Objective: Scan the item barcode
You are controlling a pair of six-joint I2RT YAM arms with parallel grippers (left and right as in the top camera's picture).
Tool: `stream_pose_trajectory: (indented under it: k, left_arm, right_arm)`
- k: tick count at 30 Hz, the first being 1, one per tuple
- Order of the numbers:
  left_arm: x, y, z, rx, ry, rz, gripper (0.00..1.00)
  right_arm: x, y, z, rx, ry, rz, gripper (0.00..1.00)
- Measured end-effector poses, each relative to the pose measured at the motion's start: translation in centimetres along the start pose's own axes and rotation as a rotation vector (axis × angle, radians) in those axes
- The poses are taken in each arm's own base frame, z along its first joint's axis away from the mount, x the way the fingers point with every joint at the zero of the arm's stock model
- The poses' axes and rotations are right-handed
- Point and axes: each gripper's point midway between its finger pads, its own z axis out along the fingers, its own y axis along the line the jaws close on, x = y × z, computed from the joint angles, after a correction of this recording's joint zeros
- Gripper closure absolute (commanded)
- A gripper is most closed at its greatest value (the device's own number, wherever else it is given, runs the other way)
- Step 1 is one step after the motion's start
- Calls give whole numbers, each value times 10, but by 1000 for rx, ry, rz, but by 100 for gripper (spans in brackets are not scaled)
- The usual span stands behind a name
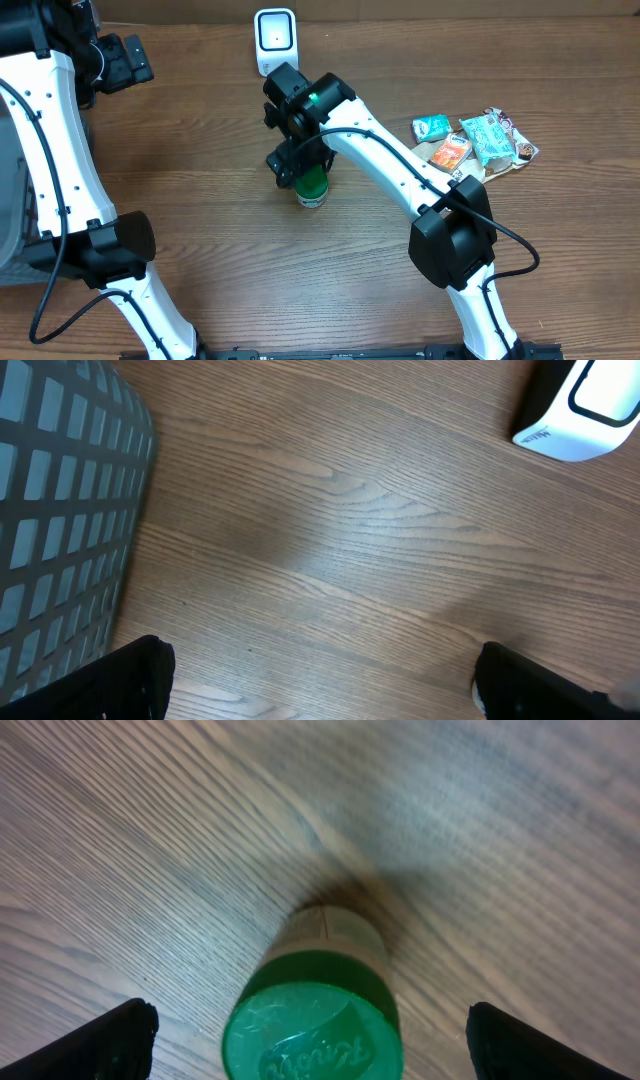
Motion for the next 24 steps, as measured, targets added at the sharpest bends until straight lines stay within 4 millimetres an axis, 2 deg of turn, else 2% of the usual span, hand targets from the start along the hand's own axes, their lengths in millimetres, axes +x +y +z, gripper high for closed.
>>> stream_pose_trajectory:
  k: [10, 16, 18, 24]
  left_arm:
    - [0, 0, 0, 0, 0, 0, 0]
    - [0, 0, 0, 0, 0, 0, 1]
    - [0, 0, 0, 0, 0, 0, 0]
    - [0, 0, 0, 0, 0, 0, 0]
  right_arm:
    - [19, -2, 18, 2, 69, 35, 17]
    - [17, -2, 19, 1, 62, 42, 16]
    - [16, -2, 19, 1, 58, 43, 12]
    - [16, -2, 19, 2, 55, 50, 11]
